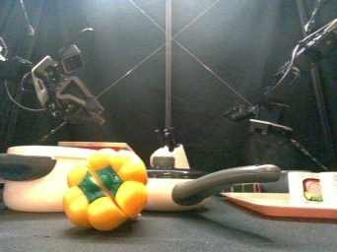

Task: Grab sushi piece

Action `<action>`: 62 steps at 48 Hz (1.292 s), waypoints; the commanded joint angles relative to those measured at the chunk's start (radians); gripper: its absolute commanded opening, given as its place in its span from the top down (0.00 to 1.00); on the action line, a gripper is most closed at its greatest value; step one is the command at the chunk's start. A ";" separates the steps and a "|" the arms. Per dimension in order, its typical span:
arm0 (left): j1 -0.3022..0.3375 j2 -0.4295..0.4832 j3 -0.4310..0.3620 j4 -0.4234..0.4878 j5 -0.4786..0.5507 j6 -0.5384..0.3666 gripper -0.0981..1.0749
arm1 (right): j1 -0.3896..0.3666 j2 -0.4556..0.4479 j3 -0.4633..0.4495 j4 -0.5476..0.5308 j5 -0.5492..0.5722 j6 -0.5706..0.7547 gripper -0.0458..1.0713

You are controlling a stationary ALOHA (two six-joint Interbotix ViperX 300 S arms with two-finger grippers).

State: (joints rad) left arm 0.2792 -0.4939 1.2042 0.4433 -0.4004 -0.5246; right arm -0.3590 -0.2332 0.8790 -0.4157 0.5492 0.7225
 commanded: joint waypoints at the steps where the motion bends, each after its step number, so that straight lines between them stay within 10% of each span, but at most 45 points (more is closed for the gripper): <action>1: 0.005 -0.002 -0.018 -0.002 -0.005 0.002 0.20 | 0.069 -0.044 -0.038 0.031 0.008 -0.002 0.24; 34: 0.003 -0.002 -0.012 -0.003 -0.005 0.000 0.20 | 0.578 -0.038 -0.089 0.156 0.104 -0.005 0.24; 62: 0.005 -0.002 -0.009 -0.003 -0.005 0.000 0.20 | 0.640 0.140 -0.146 0.164 0.100 -0.012 0.24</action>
State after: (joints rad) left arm 0.2823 -0.4939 1.2072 0.4433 -0.4004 -0.5246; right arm 0.2807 -0.0951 0.7563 -0.2516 0.6535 0.7118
